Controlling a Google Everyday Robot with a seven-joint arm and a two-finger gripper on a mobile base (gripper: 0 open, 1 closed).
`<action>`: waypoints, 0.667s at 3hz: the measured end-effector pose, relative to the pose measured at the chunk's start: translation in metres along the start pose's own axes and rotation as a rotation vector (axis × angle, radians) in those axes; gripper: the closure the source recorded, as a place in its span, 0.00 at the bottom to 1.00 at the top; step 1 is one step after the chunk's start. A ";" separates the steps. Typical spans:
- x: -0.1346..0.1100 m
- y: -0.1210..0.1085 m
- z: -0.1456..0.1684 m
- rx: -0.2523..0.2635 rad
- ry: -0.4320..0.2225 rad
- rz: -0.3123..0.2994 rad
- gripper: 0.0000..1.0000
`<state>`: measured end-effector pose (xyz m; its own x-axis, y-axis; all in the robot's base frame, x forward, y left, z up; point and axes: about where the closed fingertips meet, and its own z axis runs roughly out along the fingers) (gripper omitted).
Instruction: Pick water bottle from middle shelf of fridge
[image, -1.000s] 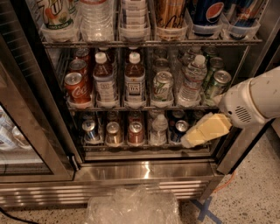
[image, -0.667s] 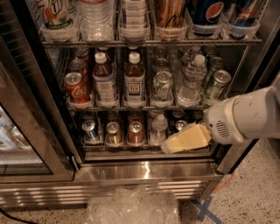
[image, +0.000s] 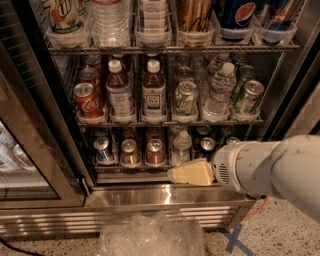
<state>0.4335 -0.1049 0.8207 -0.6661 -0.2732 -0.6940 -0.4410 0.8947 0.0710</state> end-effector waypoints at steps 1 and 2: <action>-0.015 -0.009 0.001 0.037 -0.061 0.051 0.00; -0.015 -0.009 0.001 0.037 -0.061 0.051 0.00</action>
Offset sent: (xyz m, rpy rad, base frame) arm 0.0141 -0.0045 0.0080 0.0294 -0.0471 -0.0658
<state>0.4479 -0.1087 0.8293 -0.6484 -0.2060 -0.7329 -0.3841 0.9197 0.0813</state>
